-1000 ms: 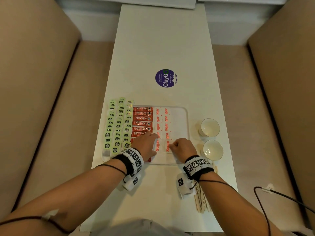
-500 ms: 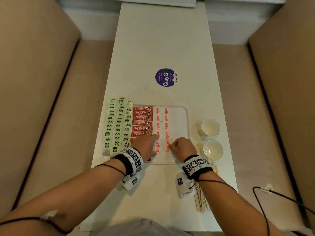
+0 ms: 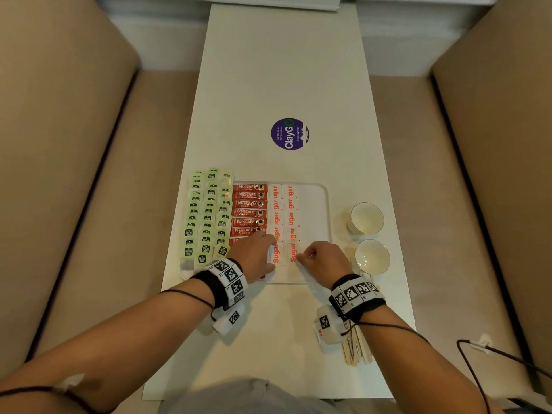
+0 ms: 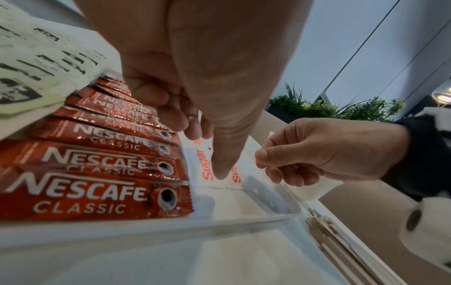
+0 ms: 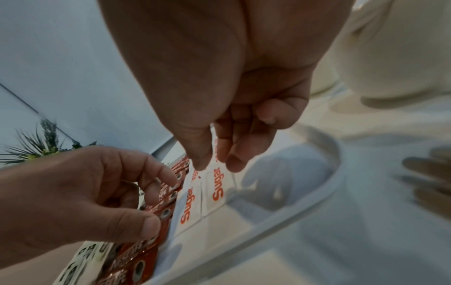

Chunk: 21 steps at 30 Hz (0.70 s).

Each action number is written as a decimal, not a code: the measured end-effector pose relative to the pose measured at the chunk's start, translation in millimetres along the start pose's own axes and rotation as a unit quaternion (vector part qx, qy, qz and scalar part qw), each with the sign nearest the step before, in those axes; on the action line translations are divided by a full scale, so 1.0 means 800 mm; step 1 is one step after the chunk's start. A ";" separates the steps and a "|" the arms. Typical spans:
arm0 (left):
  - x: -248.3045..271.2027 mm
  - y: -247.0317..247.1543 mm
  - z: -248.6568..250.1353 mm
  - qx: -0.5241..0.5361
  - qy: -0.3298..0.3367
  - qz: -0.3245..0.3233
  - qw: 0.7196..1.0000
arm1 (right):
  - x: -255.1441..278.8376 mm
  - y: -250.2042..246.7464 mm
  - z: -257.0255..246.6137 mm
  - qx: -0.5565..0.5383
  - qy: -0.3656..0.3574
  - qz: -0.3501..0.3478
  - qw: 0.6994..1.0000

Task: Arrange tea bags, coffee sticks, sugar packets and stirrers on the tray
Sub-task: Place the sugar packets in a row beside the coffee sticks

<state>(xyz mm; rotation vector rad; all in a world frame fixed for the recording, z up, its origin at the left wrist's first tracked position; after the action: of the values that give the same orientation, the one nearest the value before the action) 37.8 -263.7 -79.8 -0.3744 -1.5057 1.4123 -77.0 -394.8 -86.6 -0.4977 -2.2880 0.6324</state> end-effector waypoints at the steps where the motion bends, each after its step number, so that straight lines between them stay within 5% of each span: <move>1: 0.005 0.001 0.003 0.007 0.004 -0.004 1.000 | 0.008 -0.002 0.000 0.001 -0.007 -0.004 1.000; 15: 0.070 0.056 0.086 -0.018 0.104 -0.062 0.992 | 0.112 0.026 0.078 0.152 -0.067 -0.143 0.976; 21: 0.085 0.070 0.098 -0.011 0.106 -0.081 0.991 | 0.127 0.049 0.097 0.205 -0.089 -0.130 0.966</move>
<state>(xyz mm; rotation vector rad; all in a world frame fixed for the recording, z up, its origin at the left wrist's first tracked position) -78.2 -240.5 -85.2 -0.3933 -1.3484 1.1909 -195.4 -334.5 -104.4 0.0587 -2.2464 1.0158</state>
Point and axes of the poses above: each hand's wrist, its own x-axis away from the middle knuckle, its own y-axis out of the palm, z = x × y, the point moved 10 cm from there along -x, towards the middle knuckle, and after that the axes turned 15 degrees about -x, right-handed, at the moved point
